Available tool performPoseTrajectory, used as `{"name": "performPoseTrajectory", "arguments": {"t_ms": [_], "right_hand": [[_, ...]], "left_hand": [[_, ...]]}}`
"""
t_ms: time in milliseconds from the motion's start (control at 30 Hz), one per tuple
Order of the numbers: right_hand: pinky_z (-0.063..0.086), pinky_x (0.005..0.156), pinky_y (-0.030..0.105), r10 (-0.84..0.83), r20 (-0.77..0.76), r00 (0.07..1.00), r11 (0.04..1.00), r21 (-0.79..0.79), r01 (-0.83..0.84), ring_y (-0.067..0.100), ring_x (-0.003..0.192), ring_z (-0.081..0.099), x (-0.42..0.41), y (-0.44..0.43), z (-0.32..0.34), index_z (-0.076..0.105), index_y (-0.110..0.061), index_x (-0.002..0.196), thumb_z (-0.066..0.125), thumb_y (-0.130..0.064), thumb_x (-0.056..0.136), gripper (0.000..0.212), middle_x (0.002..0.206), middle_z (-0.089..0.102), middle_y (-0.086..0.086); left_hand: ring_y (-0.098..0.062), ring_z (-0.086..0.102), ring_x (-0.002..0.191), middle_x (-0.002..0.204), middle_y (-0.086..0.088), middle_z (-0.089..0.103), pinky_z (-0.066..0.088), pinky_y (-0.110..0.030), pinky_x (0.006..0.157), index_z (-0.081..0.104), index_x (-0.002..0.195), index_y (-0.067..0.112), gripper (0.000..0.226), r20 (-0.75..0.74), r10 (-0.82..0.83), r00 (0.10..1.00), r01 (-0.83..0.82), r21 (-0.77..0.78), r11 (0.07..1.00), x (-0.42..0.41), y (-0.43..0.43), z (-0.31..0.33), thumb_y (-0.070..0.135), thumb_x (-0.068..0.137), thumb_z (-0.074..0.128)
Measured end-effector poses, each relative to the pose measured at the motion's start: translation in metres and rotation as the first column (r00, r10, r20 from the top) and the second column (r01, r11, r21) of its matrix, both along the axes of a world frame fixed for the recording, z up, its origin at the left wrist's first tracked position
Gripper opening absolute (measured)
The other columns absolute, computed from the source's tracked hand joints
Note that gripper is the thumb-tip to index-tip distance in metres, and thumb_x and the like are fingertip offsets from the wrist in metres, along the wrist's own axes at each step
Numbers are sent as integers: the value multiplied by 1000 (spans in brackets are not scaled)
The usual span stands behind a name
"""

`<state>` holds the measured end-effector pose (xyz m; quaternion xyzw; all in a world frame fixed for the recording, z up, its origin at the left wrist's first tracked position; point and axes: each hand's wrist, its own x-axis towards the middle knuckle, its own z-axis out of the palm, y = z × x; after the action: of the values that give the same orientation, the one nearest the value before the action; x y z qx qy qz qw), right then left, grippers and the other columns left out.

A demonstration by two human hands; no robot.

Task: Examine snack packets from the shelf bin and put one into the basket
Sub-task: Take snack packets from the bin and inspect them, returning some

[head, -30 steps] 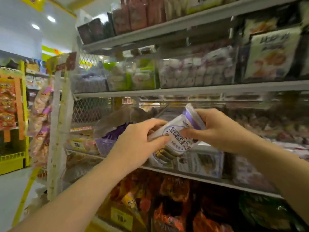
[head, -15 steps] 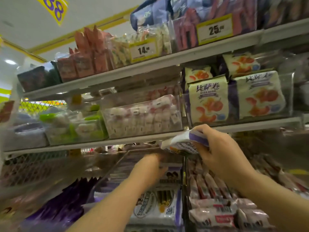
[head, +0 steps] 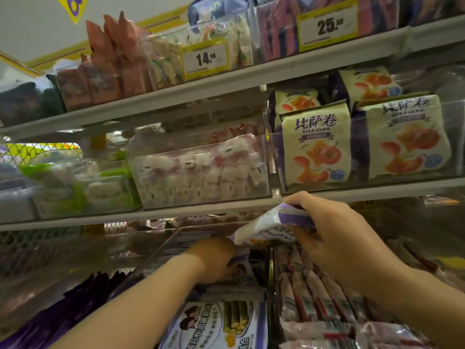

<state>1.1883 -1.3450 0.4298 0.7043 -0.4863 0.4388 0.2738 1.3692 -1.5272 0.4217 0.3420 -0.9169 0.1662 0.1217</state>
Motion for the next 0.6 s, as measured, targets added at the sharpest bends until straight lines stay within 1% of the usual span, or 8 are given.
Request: {"name": "performPoseTrajectory", "arguments": {"t_ms": [100,167,233,300,367,467,533,600], "right_hand": [[53,71,30,1,-28,1000,1000,13,-1,5,85,58,3,-6,1,52,-41,106,64,-21,87,30,93,60,-25],[50,71,24,9,-53,999,999,34,-7,3,86,57,6,-11,2,50,-44,105,62,-22,87,30,94,59,-25],[44,67,18,11,-87,996,998,57,-6,0,85,54,11,-17,5,49,-44,104,61,-23,88,30,94,58,-26],[44,65,21,9,-131,991,995,102,4,3,85,55,17,-24,6,48,-43,105,59,-24,88,27,95,59,-24],[45,63,22,-12,-176,984,988,148,39,6,84,56,22,-33,6,47,-41,107,56,-27,90,23,95,59,-20],[30,52,15,-70,-219,973,977,180,111,9,74,51,29,-49,7,45,-37,109,53,-31,92,20,86,52,-16],[31,54,18,-111,-236,965,965,208,162,10,73,47,34,-59,8,46,-34,110,52,-32,93,18,85,50,-15],[37,63,24,-149,-258,955,951,228,210,14,76,48,39,-67,11,45,-32,105,52,-32,93,14,92,57,-9]], "left_hand": [[-25,53,120,135,-4,54,42,-32,98,48,132,30,35,-5,30,1000,-30,27,999,11,-2,-1,27,97,46],[-25,55,117,130,-4,59,44,-33,96,51,131,25,36,-100,74,992,-66,76,995,17,-5,-4,26,96,47],[-22,56,116,127,-1,60,43,-30,91,53,129,24,33,-212,85,974,-56,137,989,21,-8,-8,26,96,48],[-21,55,117,129,-1,59,42,-27,91,51,129,24,33,-267,70,961,-24,171,985,22,-10,-10,25,97,49],[-21,56,113,127,-3,60,40,-25,86,51,123,21,27,-257,93,962,-44,191,981,23,-12,-9,25,96,51],[-21,57,110,119,1,61,44,-24,88,53,117,26,28,-283,122,951,-59,222,973,25,-19,-8,11,94,49],[-20,57,106,110,3,59,43,-18,83,53,112,30,32,-329,124,936,-48,228,973,30,-16,-3,6,94,44],[-19,56,112,119,1,59,46,-25,91,53,125,26,41,-366,130,921,-61,194,979,37,-11,5,3,92,47]]}}
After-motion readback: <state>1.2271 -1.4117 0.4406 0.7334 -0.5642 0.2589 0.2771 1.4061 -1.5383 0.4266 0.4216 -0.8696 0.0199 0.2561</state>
